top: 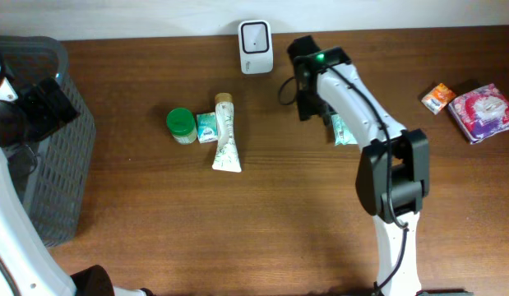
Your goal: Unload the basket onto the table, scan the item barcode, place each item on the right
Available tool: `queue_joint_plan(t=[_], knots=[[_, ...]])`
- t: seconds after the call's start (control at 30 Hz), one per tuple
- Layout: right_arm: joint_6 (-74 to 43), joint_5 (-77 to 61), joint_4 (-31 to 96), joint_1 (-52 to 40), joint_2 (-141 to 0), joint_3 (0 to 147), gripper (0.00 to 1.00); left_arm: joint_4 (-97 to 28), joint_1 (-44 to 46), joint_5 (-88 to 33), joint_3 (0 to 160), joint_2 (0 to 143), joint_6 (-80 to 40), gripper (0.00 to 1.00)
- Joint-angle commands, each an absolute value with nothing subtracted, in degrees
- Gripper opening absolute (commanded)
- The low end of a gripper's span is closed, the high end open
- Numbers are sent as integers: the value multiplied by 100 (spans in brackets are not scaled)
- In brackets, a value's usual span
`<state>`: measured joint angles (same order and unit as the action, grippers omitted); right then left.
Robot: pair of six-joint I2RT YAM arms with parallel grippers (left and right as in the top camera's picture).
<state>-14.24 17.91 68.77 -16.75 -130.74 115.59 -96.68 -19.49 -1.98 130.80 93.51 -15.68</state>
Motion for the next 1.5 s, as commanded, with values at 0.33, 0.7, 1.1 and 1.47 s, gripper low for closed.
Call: queue_joint_plan(t=[0.33, 0.7, 1.1, 1.47], knots=[[705, -3293, 6191, 961, -13102, 10648, 76, -9673, -1966, -220, 13091, 9297, -1603, 99], [1509, -6733, 5422, 281, -12733, 10634, 4, -9673, -1966, -220, 13091, 9297, -1603, 99], [696, -5673, 4687, -652, -12307, 10803, 4, -9673, -1966, -220, 13091, 9297, -1603, 99], [-1603, 2917, 6479, -2086, -12438, 10755, 4, -9673, -1966, -220, 13091, 9297, -1603, 99]])
